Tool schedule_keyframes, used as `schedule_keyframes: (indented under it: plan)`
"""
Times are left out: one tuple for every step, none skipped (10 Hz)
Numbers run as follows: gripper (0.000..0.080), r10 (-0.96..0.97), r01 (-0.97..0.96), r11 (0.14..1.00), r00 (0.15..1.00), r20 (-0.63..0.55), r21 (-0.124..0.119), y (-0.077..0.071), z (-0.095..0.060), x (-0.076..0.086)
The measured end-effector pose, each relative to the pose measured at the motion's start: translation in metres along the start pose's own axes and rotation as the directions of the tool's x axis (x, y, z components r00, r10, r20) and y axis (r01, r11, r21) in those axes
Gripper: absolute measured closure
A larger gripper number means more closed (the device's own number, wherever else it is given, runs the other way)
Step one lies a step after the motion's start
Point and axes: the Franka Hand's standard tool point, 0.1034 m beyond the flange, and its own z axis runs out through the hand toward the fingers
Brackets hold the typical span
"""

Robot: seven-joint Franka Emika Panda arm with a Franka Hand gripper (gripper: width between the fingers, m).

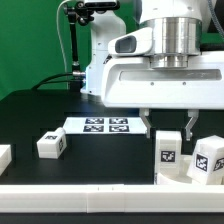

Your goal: Assemble stool

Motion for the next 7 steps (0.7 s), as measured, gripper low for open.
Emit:
schedule_keyframes:
  plan:
    - [0.0453,0.119,-0.119,0.993,0.993,0.001,-0.001,-0.0007,-0.0001,-0.0005]
    - [0.0453,0.22,-0.22,0.975,0.975,0.0,-0.001,-0.0022,-0.0005,-0.0011]
    - [0.0453,0.326,-0.326,0.945,0.945,0.001,-0.001,-0.0026,-0.0008,-0.0014]
    - [0.0453,0.433,-0.433,0.901,0.901,0.002,0.0,-0.0032,-0.0011,-0.0018]
    - [0.0453,0.51,-0.51,0.86,0.86,0.004,0.0,-0.0037,-0.0014,-0.0023]
    - [0.0453,0.605,-0.605,0.796,0.796,0.013,-0.002,-0.0044,-0.0019,-0.0027]
    - [0.0453,0.681,-0.681,0.732,0.732,0.021,0.0,-0.0046,-0.0021,-0.0025]
